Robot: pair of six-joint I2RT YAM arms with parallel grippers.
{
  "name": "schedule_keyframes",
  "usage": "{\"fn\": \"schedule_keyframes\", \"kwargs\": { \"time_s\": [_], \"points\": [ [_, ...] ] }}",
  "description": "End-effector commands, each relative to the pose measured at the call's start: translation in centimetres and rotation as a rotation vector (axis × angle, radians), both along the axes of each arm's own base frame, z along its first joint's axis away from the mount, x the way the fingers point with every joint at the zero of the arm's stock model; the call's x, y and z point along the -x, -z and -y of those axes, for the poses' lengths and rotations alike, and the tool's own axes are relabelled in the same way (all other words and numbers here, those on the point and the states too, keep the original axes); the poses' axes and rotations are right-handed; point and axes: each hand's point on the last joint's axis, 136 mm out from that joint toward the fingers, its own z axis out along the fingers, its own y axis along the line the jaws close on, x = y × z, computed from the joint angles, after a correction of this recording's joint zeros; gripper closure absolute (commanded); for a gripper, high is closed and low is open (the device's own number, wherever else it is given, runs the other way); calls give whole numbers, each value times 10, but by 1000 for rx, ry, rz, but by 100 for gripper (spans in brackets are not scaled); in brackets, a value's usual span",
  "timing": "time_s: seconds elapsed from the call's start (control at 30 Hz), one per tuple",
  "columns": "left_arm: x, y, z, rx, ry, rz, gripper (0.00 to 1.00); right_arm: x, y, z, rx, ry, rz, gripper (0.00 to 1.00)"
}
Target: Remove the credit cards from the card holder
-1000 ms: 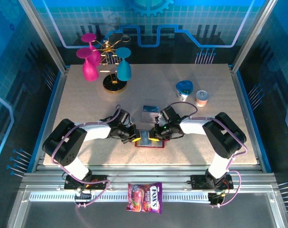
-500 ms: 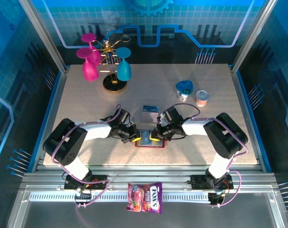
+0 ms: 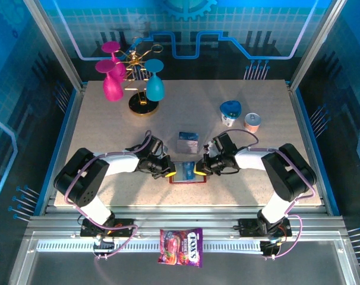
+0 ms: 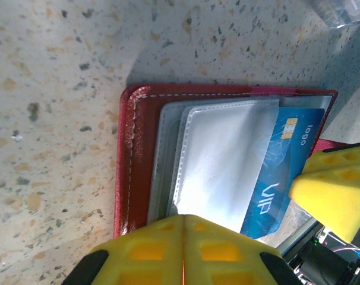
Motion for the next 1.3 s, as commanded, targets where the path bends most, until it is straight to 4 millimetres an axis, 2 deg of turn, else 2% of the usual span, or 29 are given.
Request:
{"fn": "schedule_keyframes", "kwargs": {
  "time_s": [0.0,0.23,0.53,0.7,0.93,1.27],
  "points": [
    [13,12,-13,-74,-11,-51,92,6,-2,14,39,-22,-1,94],
    [12,10,-12,-65,-16,-44,92,4,-8,22,100,-47,18,95],
    [10,5,-9,-54,-14,-31,91,-1,-18,20,104,-42,35,95],
    [10,5,-8,-49,-14,-31,91,-1,-21,11,82,-44,33,93],
    [9,4,-7,-40,-13,-26,91,2,-26,-5,63,-57,32,84],
    [10,4,-7,-32,-12,-22,91,4,-25,-8,87,-62,37,88]
  ]
}}
